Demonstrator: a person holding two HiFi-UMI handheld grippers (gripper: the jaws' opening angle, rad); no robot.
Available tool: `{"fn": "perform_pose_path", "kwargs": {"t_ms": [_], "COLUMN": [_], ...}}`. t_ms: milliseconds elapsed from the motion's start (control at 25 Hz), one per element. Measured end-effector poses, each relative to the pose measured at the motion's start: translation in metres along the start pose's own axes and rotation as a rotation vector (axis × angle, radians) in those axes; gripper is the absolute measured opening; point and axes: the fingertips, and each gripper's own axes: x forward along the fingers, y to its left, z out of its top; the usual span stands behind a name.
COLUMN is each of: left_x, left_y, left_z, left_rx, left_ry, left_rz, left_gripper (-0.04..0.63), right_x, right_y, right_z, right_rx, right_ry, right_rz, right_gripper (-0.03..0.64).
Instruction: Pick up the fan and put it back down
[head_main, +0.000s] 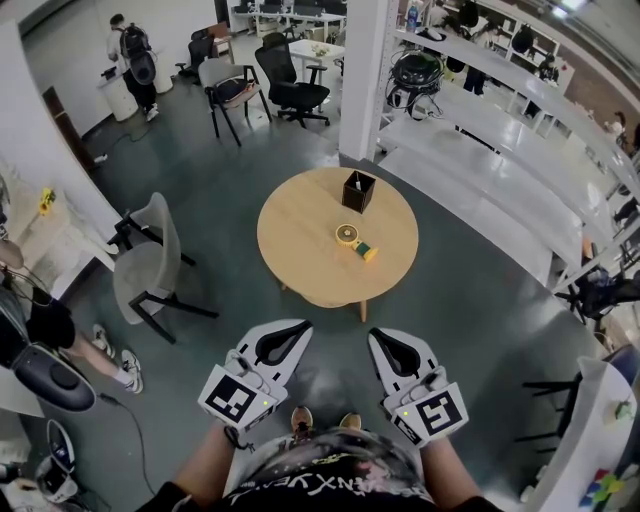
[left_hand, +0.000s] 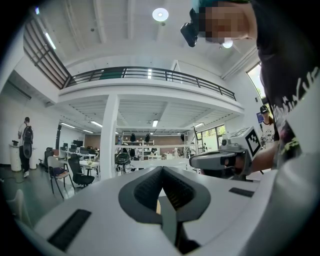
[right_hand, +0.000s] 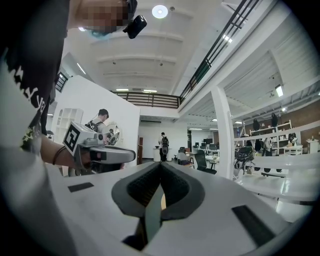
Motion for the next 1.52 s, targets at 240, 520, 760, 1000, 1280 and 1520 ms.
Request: {"fn": "perform_pose_path", "kwargs": {"t_ms": [240, 520, 760, 1000, 1280, 1520], "left_x": [0.003, 0.000, -0.002, -0.002, -0.003, -0.002], "left_y": [-0.003, -0.007, -0.006, -0.009, -0.009, -0.009], "left_z": [0.000, 0.001, -0.002, -0.003, -0.005, -0.005], "left_rx": [-0.003, -0.005, -0.011, -0.003, 0.000, 0.000], "left_ry": [0.004, 0.002, 0.013, 0.006, 0.013, 0.013], "left_rz": [-0.006, -0.008, -0.003, -0.010, -0.016, -0.015], "left_gripper": [0.017, 0.017, 0.017, 0.017, 0.017, 0.017], "right_x": [-0.004, -0.009, -0.009, -0.013, -0.013, -0.009], "right_y": [-0.002, 0.003, 0.006, 0.005, 0.004, 0.006], "right_z": [0.000, 0.002, 0.003, 0.004, 0.002, 0.001], "right_rx": [0.005, 0.014, 0.017, 0.022, 0.023, 0.012], "right_ry": [-0.006, -0.013, -0.019, -0.023, -0.026, -0.016], "right_rz": [-0.005, 0.010, 0.022, 0.025, 0.018, 0.038], "right_gripper": [0.009, 0.078, 0.158, 0.277, 0.369, 0.542]}}
